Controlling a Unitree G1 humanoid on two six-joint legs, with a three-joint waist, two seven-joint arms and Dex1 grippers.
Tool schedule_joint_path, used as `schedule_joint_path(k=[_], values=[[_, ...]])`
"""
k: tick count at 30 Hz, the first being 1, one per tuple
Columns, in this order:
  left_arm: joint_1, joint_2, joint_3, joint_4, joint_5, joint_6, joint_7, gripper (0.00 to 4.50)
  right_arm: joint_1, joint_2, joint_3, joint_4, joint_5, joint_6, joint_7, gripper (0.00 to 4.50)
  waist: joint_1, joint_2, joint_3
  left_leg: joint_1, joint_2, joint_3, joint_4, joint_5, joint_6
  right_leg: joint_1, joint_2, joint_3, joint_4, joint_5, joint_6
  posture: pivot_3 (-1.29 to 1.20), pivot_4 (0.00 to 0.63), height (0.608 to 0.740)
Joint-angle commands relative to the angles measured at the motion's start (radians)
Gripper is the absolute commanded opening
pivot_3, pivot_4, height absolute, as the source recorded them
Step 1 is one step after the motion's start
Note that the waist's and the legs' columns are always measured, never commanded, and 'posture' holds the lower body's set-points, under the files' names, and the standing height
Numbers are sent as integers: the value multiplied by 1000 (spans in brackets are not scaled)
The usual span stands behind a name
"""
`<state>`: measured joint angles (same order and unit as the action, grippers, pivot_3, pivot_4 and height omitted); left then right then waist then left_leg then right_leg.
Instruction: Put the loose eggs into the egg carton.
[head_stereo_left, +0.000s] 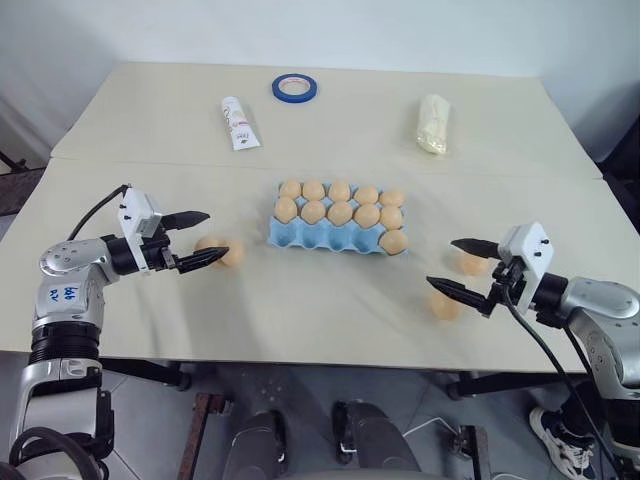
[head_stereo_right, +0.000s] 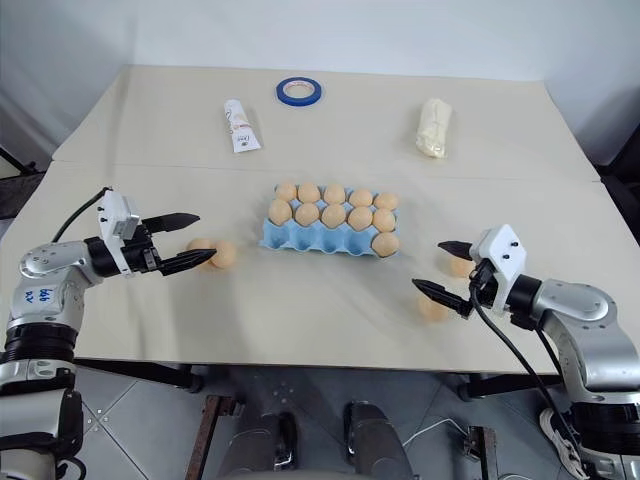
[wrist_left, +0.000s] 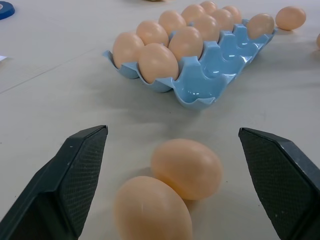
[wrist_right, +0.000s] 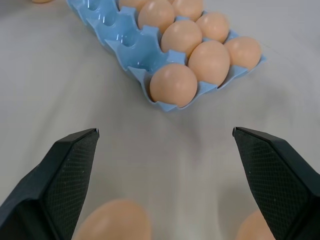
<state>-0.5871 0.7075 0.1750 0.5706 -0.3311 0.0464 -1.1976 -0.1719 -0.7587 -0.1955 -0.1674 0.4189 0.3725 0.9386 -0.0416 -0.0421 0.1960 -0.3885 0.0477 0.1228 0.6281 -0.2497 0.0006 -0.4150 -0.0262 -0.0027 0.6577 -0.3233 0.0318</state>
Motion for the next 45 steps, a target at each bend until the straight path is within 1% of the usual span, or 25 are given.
schedule_joint_path(k=[1,7,11,16,20,24,27,30,33,36,38,43,45], values=[[-34,0,15,-7,-9,-22,9,4480,-13,-3,-19,-11,6,-15,-11,4500,2,0,0,0,0,0,0,0,0,0,0,0,0,0,0,0,150,740],[-54,-2,8,0,20,-24,77,4480,-11,1,-26,-18,12,-10,-28,4500,10,0,0,0,0,0,0,0,0,0,0,0,0,0,0,0,150,740],[-62,-6,8,-8,16,-17,81,4480,-11,4,-33,-25,17,-5,-44,4500,10,0,0,0,0,0,0,0,0,0,0,0,0,0,0,0,150,740],[-104,-23,-9,30,29,-50,65,4480,14,-1,-107,-96,57,46,-107,4500,14,0,0,0,0,0,1,0,0,0,0,0,0,0,0,0,150,740],[-149,-48,-37,66,19,-72,-12,4480,142,-4,-218,-253,111,136,-163,4500,19,0,0,-1,0,-2,1,0,0,0,0,-2,-1,0,0,0,150,740],[-164,-84,-48,62,-20,-74,-124,4480,330,34,-306,-430,170,205,-211,4500,19,0,0,-2,0,-2,1,-1,0,1,0,-2,-2,0,0,0,150,740],[-167,-98,-55,69,-37,-70,-207,4480,451,71,-355,-531,210,233,-240,4500,11,0,0,-2,0,-2,1,-1,1,1,0,-2,-2,0,1,0,150,740],[-170,-106,-57,77,-54,-60,-275,4480,523,101,-373,-588,230,245,-270,4500,4,0,0,0,0,-1,2,0,0,2,1,-1,0,0,1,0,150,740],[-169,-109,-61,88,-58,-72,-325,4480,548,132,-354,-607,215,238,-316,4500,4,0,0,2,0,-2,1,1,0,3,1,-1,1,0,0,0,150,740],[-162,-109,-56,90,-60,-81,-345,4480,539,174,-302,-608,201,229,-365,4500,6,0,0,2,0,-2,2,1,1,3,1,-1,0,0,0,0,150,740],[-148,-106,-51,82,-68,-91,-357,4480,534,206,-253,-585,174,208,-386,4500,8,0,0,1,0,-2,1,2,1,3,1,-1,0,0,0,0,150,740],[-120,-95,-44,47,-90,-79,-354,4480,508,240,-166,-515,111,155,-396,4500,11,0,0,1,0,-2,1,1,2,3,0,-1,-1,0,0,0,150,740],[-109,-87,-42,34,-94,-75,-346,4480,466,250,-136,-468,87,138,-409,4500,12,0,0,0,0,-2,1,1,2,2,0,-1,-1,0,0,0,150,740]])
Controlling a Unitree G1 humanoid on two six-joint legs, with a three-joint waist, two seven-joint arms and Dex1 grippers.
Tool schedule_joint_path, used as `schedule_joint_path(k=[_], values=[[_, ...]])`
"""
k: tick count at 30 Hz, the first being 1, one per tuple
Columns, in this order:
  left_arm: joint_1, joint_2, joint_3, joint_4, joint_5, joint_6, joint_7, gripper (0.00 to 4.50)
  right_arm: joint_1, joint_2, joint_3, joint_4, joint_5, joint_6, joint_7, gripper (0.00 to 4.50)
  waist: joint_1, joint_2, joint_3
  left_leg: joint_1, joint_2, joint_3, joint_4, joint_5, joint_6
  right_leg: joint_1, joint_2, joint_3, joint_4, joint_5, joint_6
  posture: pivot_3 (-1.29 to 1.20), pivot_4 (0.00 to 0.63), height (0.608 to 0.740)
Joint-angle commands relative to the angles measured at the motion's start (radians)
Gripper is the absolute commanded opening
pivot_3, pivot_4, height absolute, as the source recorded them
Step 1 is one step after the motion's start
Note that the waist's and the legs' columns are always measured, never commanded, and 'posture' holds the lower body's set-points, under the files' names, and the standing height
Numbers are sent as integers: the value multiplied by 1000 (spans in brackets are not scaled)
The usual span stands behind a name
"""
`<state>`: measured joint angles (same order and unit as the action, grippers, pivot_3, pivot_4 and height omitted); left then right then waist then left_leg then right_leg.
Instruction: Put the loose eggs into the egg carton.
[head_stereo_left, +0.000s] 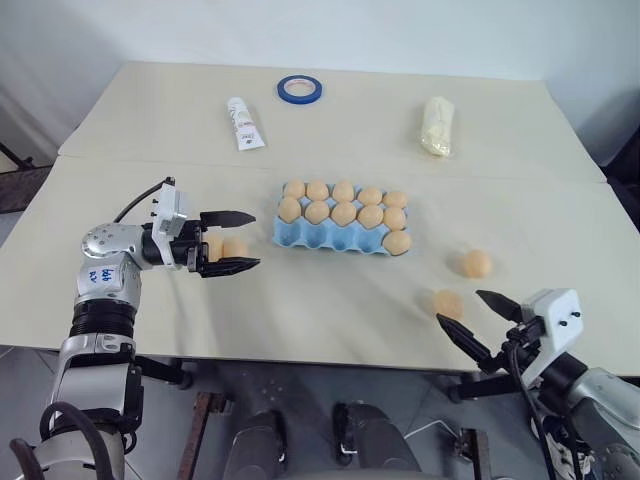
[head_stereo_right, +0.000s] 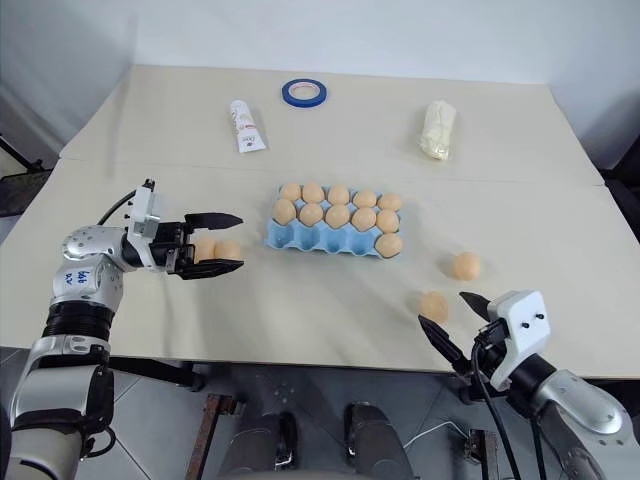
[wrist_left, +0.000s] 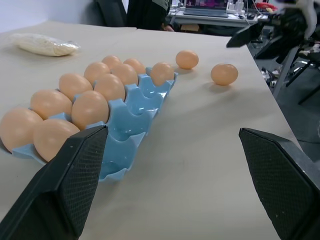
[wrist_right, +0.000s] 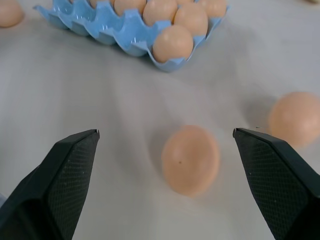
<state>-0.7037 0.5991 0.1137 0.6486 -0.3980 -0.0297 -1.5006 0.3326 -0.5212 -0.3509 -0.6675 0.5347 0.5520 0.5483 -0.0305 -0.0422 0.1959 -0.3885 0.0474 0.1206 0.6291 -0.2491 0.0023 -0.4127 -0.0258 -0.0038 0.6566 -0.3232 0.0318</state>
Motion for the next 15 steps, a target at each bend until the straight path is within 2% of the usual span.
schedule_joint_path(k=[1,11,14,15], values=[[12,25,22,-49,-28,2,-37,4480,-63,16,35,57,-41,-48,-25,4500,-1,0,0,0,0,0,0,0,0,0,0,0,0,0,0,0,150,740],[54,33,49,-114,-39,6,15,4480,-161,7,150,196,-97,-16,-13,4500,2,0,0,-1,0,-1,0,0,0,0,0,-1,0,0,0,0,150,740],[61,31,56,-128,-40,5,25,4500,-172,14,143,196,-89,-21,-15,3917,2,0,0,-1,0,-1,0,0,0,-1,0,-1,0,0,0,0,150,740],[64,30,59,-133,-40,4,30,4500,-175,13,143,192,-87,-21,-11,3535,2,0,0,-1,0,-1,0,0,0,0,0,-1,0,0,0,0,150,740]])
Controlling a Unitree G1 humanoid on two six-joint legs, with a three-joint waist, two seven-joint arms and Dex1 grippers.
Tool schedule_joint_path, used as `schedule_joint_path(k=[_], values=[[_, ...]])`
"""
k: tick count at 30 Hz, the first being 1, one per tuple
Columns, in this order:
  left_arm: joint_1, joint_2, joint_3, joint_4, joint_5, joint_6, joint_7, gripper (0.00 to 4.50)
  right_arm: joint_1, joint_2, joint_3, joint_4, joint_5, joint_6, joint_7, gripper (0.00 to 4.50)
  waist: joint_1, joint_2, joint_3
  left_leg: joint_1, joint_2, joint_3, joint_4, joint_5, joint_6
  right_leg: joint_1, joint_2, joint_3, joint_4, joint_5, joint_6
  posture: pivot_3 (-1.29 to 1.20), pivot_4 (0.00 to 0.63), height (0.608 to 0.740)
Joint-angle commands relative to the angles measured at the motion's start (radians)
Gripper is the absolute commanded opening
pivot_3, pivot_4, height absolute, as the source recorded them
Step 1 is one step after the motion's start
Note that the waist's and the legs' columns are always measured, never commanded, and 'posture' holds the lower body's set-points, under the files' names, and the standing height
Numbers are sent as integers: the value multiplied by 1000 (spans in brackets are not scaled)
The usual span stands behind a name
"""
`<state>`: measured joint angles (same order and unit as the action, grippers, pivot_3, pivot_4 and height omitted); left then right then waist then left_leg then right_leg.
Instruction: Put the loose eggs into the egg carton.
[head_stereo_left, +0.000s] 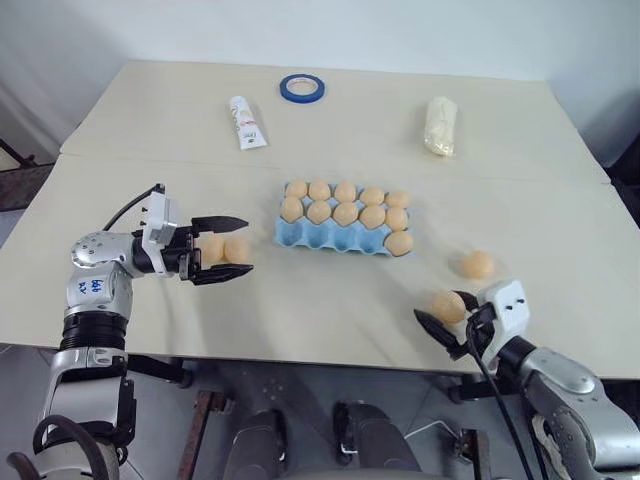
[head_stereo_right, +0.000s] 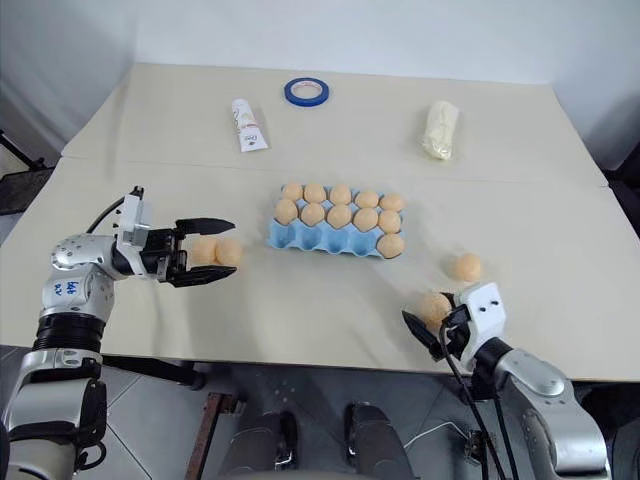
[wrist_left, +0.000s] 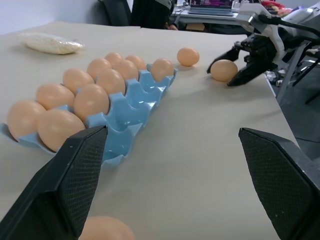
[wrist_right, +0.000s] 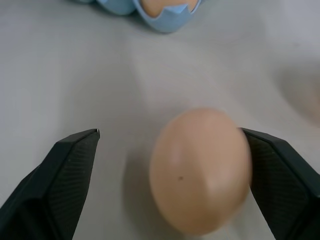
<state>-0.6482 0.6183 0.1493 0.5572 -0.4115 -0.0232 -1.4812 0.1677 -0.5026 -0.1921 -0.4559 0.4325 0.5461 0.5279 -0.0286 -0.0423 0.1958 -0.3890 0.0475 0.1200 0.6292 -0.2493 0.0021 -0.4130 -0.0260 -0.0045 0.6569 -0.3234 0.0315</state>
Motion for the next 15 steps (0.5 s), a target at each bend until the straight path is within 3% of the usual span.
schedule_joint_path(k=[1,5,6,11,15], values=[[11,10,25,-46,-28,-2,13,4500,-14,-6,-19,-25,19,-16,11,3277,-1,0,0,0,0,0,0,0,0,0,0,0,0,0,0,0,150,740],[27,13,27,-64,-32,1,13,4500,-36,-4,-43,-67,48,-2,-1,1841,-3,0,0,0,0,0,0,0,0,0,0,0,0,0,0,0,150,740],[32,15,28,-70,-33,1,14,4500,-40,-4,-46,-85,58,8,-5,1669,-3,0,0,0,0,0,0,0,0,0,0,0,1,0,0,0,150,740],[39,16,37,-81,-42,-1,25,4500,-143,13,-26,-149,103,61,-58,1510,-4,0,0,0,0,0,0,0,0,0,0,0,1,0,0,0,150,740],[39,13,36,-86,-45,-3,32,4500,-320,54,46,-73,67,58,-100,1509,-6,0,0,0,0,0,0,1,0,0,0,0,1,1,0,0,150,740]])
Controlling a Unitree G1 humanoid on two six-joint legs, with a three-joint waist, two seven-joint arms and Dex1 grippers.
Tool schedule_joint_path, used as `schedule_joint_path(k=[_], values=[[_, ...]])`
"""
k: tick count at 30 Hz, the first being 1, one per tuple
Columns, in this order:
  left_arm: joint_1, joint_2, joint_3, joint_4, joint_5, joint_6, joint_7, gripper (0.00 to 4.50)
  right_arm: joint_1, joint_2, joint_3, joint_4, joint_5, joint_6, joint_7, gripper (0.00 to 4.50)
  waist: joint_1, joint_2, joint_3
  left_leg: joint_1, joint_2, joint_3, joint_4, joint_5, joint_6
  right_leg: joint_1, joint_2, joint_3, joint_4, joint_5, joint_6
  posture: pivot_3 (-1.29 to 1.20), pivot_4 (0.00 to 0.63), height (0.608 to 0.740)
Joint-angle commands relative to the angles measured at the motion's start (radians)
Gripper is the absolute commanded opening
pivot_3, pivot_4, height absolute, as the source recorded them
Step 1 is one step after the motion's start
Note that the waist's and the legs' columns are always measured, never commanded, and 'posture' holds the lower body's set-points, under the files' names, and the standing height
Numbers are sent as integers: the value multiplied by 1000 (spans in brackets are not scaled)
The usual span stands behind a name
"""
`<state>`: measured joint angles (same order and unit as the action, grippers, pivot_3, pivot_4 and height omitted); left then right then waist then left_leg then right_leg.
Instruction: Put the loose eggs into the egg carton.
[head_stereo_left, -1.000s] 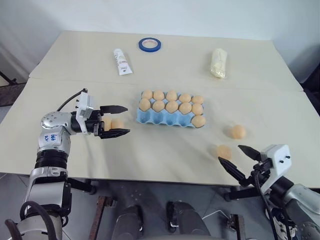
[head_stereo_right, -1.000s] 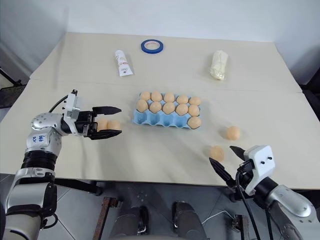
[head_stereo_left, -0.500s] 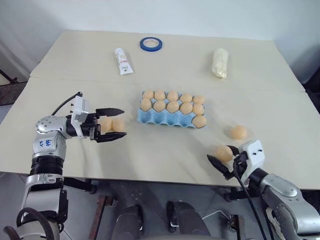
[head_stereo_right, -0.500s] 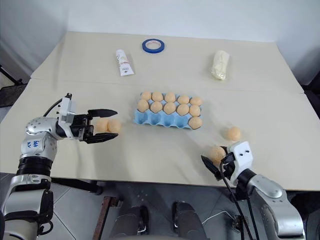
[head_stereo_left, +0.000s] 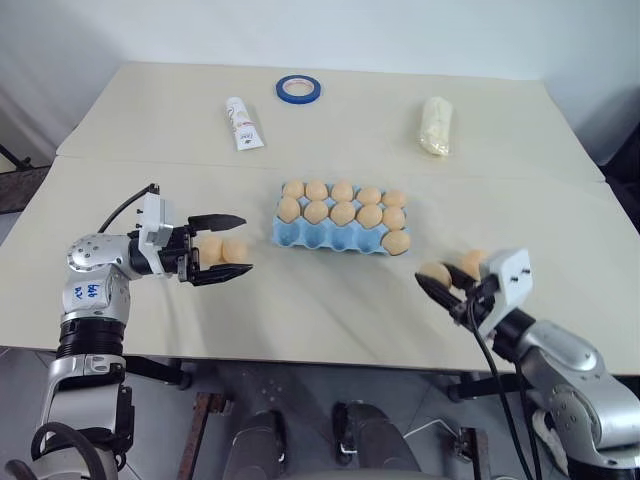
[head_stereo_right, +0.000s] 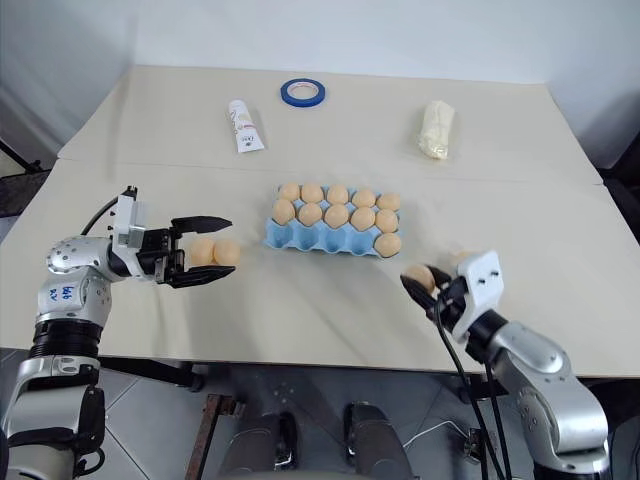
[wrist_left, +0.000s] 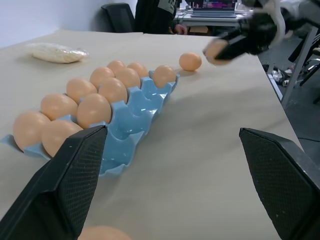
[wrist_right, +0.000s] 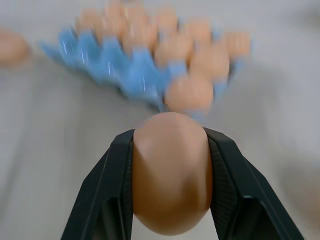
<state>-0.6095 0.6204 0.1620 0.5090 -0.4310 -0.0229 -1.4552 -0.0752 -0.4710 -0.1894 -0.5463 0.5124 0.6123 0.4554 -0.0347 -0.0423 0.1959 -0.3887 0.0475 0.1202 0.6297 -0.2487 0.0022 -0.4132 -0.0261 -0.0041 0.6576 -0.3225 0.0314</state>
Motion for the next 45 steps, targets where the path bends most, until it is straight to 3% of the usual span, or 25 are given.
schedule_joint_path(k=[1,8,16,25,33,37,45], values=[[1,11,24,-40,-26,-4,6,4500,-114,36,71,39,-21,-8,-29,1509,0,0,0,0,0,0,0,0,0,0,0,0,0,0,0,0,150,740],[4,15,35,-60,-30,2,20,4500,-289,138,230,253,-165,-94,-63,1509,3,0,0,-3,0,0,-1,-1,0,-3,0,-1,-1,-1,-1,0,150,740],[9,21,44,-61,-32,-6,34,4500,-360,174,278,389,-259,-180,-53,1509,2,0,0,-4,0,0,0,-1,0,-4,0,-1,0,-1,-1,0,150,740],[1,14,44,-49,-34,-15,38,4500,-365,155,261,363,-278,-168,-31,4444,-3,0,0,-4,0,0,-1,0,-1,-4,0,-1,1,-1,-1,0,150,740],[-4,9,44,-36,-37,-21,33,4500,-273,45,126,175,-172,-82,39,4444,3,0,0,-4,0,0,-1,0,-1,-4,0,-1,0,-1,-1,0,150,740],[10,10,52,-31,-35,-23,40,4500,-98,-73,-12,50,-59,-57,155,4444,7,0,0,-4,0,-1,-2,-1,-1,-4,0,-2,-1,-1,-1,0,150,740],[25,12,64,-36,-40,-18,51,4500,193,-203,-246,9,35,-70,280,4444,2,0,0,-1,0,-1,-1,-1,0,0,0,-1,-2,-1,0,0,150,740]])
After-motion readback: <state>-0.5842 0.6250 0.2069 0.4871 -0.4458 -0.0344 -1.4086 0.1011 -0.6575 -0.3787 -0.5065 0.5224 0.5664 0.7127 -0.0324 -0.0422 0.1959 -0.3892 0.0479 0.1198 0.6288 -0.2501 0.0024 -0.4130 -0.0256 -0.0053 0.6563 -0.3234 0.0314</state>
